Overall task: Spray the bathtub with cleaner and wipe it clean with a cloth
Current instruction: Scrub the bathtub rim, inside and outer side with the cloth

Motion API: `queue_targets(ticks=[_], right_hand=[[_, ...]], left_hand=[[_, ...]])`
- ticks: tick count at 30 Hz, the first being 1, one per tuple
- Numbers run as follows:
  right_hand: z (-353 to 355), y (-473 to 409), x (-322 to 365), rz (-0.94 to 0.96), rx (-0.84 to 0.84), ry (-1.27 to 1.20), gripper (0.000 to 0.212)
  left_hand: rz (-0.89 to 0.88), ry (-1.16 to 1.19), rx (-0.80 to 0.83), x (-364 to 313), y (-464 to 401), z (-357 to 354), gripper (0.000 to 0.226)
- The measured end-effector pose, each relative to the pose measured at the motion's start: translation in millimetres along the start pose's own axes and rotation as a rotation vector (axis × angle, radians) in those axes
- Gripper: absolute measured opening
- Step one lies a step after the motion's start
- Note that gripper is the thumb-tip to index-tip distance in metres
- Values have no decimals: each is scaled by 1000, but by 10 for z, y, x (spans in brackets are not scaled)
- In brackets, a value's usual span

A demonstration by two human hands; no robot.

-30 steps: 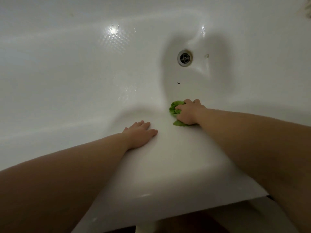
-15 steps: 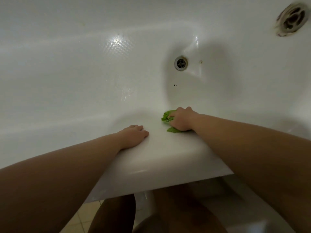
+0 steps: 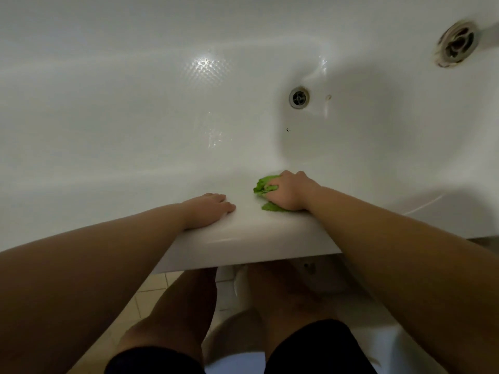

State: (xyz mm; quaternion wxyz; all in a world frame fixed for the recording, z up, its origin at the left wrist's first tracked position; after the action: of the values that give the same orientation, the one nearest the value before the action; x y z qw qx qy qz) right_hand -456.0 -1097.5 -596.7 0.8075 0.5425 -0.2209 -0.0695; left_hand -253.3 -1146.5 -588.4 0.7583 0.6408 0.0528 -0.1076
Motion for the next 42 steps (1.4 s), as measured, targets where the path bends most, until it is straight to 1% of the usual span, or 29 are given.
queue_targets(ticks=[2,4,5,6,9,11,12,13,15,17,19,21,24,26,28,30,33,36,38,40,42], right_hand=[[-40,118,244,111,3,-34,62],[-22,306,275,174,-59,-181,54],[-7,379,243,188,-67,-226,55],[1,433,181,172,-60,-250,59],[58,380,-11,6,-52,-241,71],[51,253,60,-87,-27,-176,68],[31,186,163,-101,-22,-136,64],[20,151,301,-90,-14,-95,61],[-23,173,563,-9,-13,-54,56],[-48,276,676,65,-45,-133,52],[-25,406,662,111,-60,-241,55],[-9,396,536,62,-57,-259,60],[-27,119,422,-94,-54,-161,54],[-97,-104,548,-133,-35,-104,54],[-164,-188,755,-91,-36,-97,55],[-189,-86,893,-24,-46,-153,54],[-161,30,888,34,-20,-236,62],[-189,-285,733,-63,-28,-163,53],[-253,-573,749,-137,-5,-59,56],[-346,-772,861,-137,8,-25,58],[-392,-789,982,-72,-4,-70,54]], left_hand=[[13,8,-16,54,55,22,63],[13,1,-14,115,144,40,59],[11,-2,-17,150,180,48,57],[13,-2,-17,190,216,54,56],[12,15,-28,287,306,75,56],[11,19,-33,341,307,82,60],[22,21,-33,371,291,89,62],[31,24,-32,388,274,91,63],[35,21,-33,395,244,106,63],[5,-12,-17,387,195,116,59],[-44,-50,9,391,151,108,53],[-50,-43,9,454,90,109,53],[-78,-55,3,578,-8,120,53],[-92,-60,4,662,-53,127,51],[-85,-46,3,764,-128,146,54],[-83,-47,6,880,-202,147,57],[-50,-32,14,1059,-328,164,59],[-29,-23,19,1177,-461,162,60],[-46,-45,28,1203,-554,151,57],[-52,-60,30,1236,-624,135,58],[-43,-74,28,1294,-711,139,65]])
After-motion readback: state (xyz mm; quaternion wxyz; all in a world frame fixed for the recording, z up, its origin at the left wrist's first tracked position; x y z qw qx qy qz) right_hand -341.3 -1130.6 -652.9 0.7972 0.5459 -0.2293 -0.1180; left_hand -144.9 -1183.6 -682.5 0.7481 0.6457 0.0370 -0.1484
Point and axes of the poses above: each hand's wrist, its own y-axis away from the middle knuckle, its own z-axis out of the back of the hand, x = y × z, the point moved 5 cm from there along -y, towards the middle knuckle, and after that the axes turned 7 degrees about -x, right-handed, at the moved point
